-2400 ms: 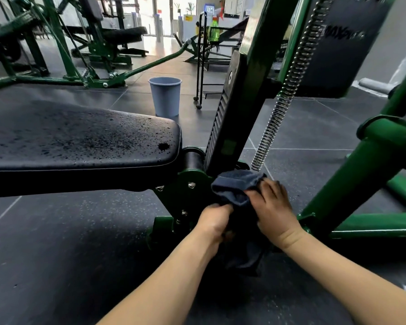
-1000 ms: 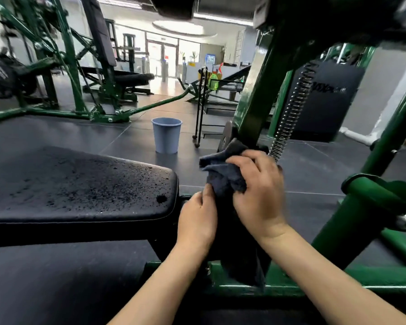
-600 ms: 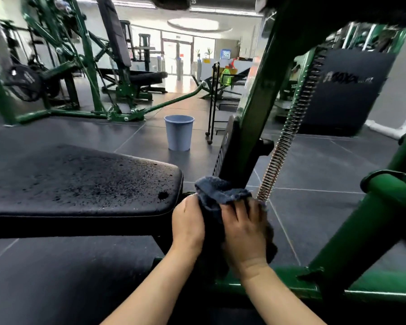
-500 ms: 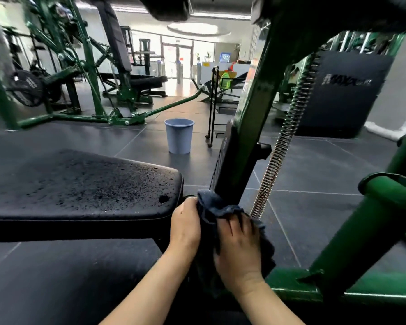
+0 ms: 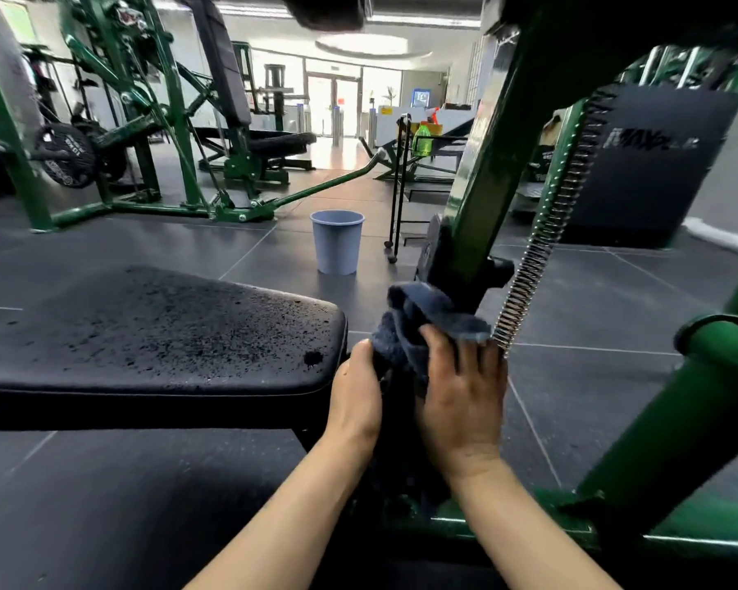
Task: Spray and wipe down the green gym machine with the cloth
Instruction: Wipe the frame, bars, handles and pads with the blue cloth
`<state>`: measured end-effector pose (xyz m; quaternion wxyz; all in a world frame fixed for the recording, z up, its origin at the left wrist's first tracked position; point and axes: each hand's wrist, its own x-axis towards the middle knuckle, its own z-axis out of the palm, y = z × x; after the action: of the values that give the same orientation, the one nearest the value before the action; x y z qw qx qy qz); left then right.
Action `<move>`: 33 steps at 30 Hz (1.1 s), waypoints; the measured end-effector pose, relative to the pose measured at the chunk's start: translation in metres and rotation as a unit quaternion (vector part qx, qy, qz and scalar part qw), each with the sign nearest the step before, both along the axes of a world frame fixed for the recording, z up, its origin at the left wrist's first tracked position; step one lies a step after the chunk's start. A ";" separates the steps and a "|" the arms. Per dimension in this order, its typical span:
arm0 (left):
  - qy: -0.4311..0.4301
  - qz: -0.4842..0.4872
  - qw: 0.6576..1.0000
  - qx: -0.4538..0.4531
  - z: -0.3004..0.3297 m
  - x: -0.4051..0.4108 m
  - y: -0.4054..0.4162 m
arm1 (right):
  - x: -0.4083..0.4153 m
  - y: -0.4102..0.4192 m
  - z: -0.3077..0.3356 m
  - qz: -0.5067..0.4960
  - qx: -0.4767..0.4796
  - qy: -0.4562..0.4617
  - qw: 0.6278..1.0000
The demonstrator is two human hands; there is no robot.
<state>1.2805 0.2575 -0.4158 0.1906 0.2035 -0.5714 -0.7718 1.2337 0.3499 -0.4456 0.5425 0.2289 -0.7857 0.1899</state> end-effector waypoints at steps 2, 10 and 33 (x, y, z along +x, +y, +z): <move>0.002 0.011 1.000 -0.016 -0.005 0.000 -0.002 | 0.003 0.005 -0.027 -0.009 0.063 -0.016 0.998; 0.022 -0.012 0.997 -0.070 0.007 -0.001 0.007 | 0.021 0.023 -0.031 0.078 0.091 -0.191 0.974; 0.089 0.009 0.984 -0.155 0.024 -0.007 0.032 | 0.017 0.045 0.016 0.099 -0.147 -0.302 0.937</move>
<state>1.2735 0.2891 -0.3921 0.2770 0.1077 -0.6628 -0.6873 1.2506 0.3945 -0.4298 0.2854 0.1554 -0.8492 0.4163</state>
